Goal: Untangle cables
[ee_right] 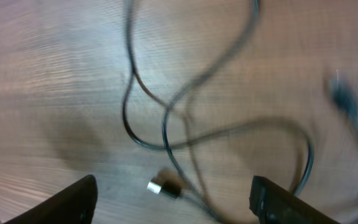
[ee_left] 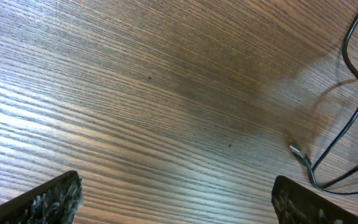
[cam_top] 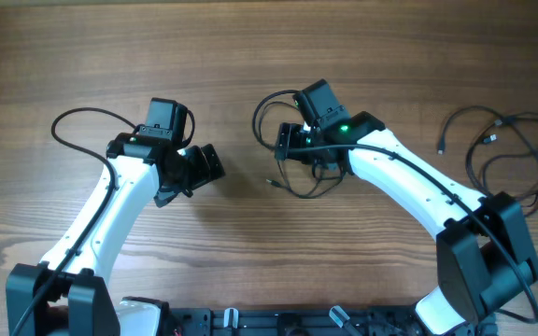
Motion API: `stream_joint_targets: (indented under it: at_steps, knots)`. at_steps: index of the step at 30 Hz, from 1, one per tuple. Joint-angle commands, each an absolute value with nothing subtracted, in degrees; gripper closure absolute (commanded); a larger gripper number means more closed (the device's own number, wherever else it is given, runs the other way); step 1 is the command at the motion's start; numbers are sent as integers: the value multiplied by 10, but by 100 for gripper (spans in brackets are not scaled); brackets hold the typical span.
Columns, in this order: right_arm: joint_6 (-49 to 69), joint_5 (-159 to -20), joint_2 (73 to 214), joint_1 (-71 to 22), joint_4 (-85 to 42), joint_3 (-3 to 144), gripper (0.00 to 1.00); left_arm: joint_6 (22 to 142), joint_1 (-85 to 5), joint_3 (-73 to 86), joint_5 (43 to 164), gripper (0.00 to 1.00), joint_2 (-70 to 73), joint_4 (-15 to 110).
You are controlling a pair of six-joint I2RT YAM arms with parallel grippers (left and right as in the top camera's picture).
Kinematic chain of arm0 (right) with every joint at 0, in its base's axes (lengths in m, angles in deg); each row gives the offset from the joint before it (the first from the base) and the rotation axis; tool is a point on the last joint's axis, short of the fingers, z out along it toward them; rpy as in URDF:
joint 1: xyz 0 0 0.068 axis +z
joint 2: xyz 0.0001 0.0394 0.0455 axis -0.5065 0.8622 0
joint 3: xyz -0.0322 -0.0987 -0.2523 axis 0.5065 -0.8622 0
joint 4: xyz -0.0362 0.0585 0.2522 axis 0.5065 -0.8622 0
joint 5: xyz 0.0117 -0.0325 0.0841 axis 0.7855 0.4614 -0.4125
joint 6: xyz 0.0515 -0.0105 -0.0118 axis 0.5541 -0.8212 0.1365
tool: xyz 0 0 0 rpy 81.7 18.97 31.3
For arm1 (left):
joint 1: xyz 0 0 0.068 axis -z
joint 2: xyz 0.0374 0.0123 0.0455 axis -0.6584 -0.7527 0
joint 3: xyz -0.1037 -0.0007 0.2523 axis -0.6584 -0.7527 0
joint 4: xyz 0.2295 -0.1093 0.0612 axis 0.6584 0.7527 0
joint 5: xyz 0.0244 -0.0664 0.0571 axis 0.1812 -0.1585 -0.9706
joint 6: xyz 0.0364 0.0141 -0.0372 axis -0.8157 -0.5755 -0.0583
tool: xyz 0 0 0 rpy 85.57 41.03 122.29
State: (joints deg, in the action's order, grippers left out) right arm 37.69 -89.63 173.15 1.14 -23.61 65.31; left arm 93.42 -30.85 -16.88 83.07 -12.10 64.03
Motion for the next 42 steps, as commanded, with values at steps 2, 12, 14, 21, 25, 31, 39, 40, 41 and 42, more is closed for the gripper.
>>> stream_joint_targets:
  at_steps: [2,12,14,21,25,31,39,40,41,42]
  knots:
    - [689,-939,1747,21,-249,652,20,943,-311,-170,823,0,-123,641]
    - [800,-936,1824,31,-143,652,39,942,-311,-170,823,0,-123,648]
    - [800,-937,1824,31,-101,652,54,942,-311,-170,823,0,-123,654]
    - [771,-912,1824,31,-122,652,59,942,-311,-170,823,0,-123,656]
    - [771,-883,1824,31,-140,652,74,942,-311,-170,823,0,-123,658]
    - [772,-838,1824,31,-162,652,73,942,-311,-170,824,0,-123,661]
    - [511,-970,1824,31,-122,658,95,942,-310,-170,825,0,-123,662]
    - [423,-1007,1819,30,-141,665,96,942,-310,-170,829,0,-123,662]
    - [392,-1006,1810,27,-179,674,95,942,-310,-170,833,0,-123,662]
    - [370,-1003,1800,23,-205,682,96,942,-310,-170,841,0,-123,662]
